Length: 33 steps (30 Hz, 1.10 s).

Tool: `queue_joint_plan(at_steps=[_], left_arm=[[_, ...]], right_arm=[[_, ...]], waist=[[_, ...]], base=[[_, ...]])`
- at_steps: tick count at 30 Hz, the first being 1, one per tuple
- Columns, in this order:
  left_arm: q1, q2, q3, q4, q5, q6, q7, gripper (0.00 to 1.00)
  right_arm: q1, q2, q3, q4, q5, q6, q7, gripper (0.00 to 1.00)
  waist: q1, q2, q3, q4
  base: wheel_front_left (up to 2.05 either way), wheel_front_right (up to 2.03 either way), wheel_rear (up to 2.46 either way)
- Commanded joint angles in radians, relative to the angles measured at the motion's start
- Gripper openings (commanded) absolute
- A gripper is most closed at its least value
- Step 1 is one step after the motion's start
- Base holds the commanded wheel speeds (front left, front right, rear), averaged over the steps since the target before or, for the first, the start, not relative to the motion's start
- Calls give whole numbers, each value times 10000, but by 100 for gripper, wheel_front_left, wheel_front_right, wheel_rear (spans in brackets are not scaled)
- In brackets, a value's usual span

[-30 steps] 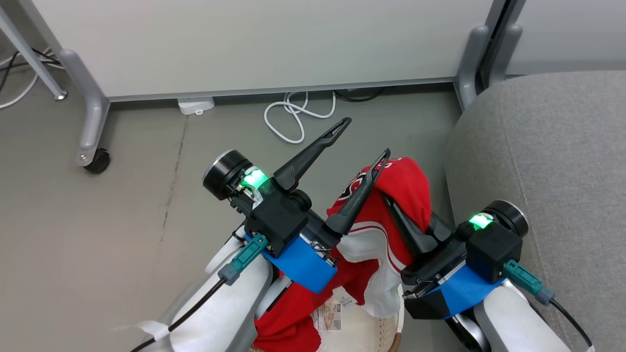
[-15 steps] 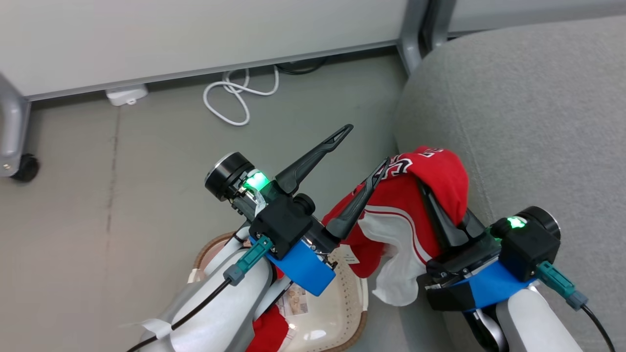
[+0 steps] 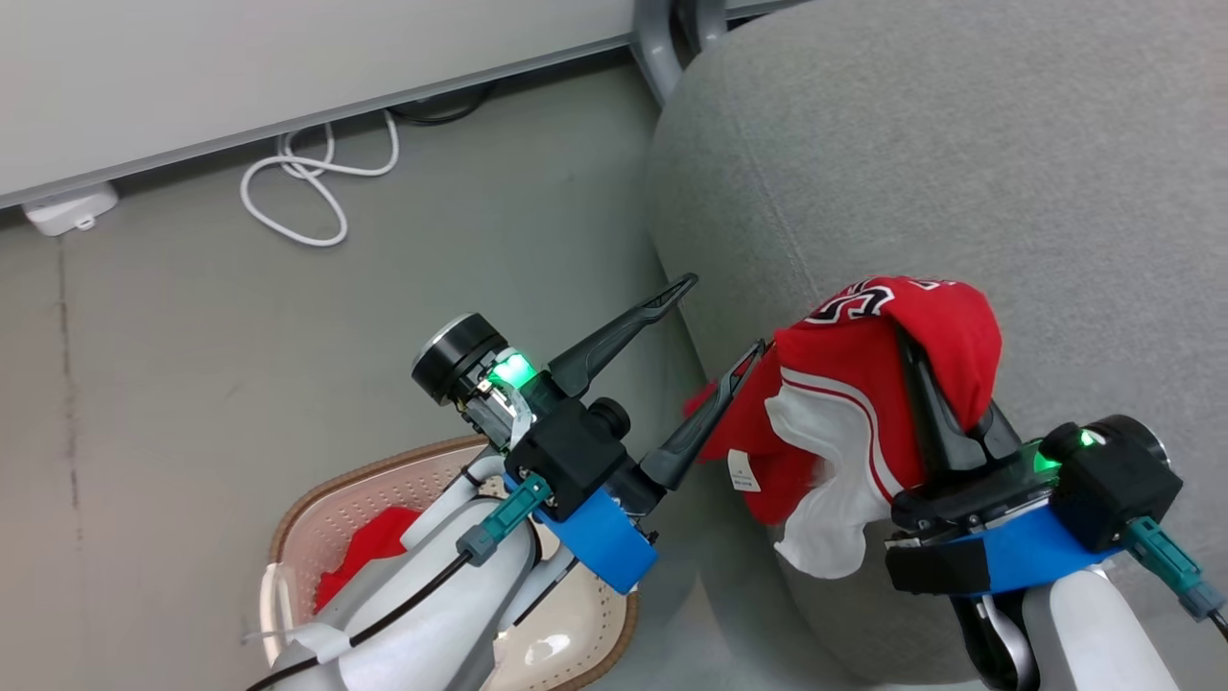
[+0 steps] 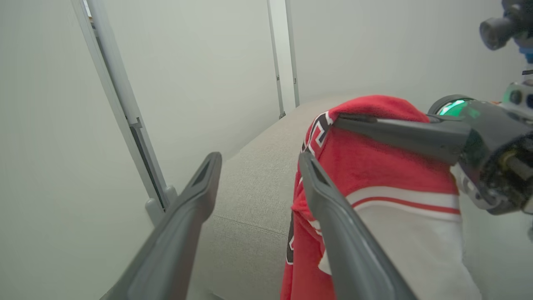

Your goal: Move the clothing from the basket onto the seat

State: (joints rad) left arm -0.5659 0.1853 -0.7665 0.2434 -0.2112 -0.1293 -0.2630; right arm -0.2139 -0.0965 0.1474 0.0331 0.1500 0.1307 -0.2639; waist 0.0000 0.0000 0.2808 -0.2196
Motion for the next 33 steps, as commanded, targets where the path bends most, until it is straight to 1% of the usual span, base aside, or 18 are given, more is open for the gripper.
queue_joint_plan(at_steps=[1,6,10,12,18,23,27,33], left_arm=[[-186,64,-35,23,-34,-13,-28,100],[-138,111,-92,86,-50,-13,-27,100],[46,154,-96,106,-64,-13,-27,100],[59,152,-78,103,-63,-11,-27,100],[-186,144,33,-25,66,-11,-27,100],[-543,175,145,-166,218,-11,-27,100],[-948,221,28,-197,299,-11,-27,100],[-1583,143,-92,-274,345,-12,-27,100]], right_arm=[[152,84,-68,-71,-64,1,-9,0],[239,175,-313,-180,-104,1,-9,0],[226,232,-553,-283,-102,1,-9,0],[38,219,-685,-387,-166,1,-9,0],[-989,-131,-1205,-846,-330,1,-9,0],[-2415,-611,-1828,-1080,-412,1,-9,0],[-3719,-1037,-2606,-1086,-486,1,-9,0],[-5499,-2069,-3913,-836,-618,1,-7,0]], waist=[[0,0,-11,-106],[0,0,77,-282],[0,0,95,-239],[0,0,121,-179],[0,0,447,-13],[0,0,1187,191],[0,0,1929,418],[0,0,2908,874]], base=[[0,0,0],[0,0,0],[0,0,0],[0,0,0],[0,0,0],[0,0,0],[0,0,0],[0,0,0]])
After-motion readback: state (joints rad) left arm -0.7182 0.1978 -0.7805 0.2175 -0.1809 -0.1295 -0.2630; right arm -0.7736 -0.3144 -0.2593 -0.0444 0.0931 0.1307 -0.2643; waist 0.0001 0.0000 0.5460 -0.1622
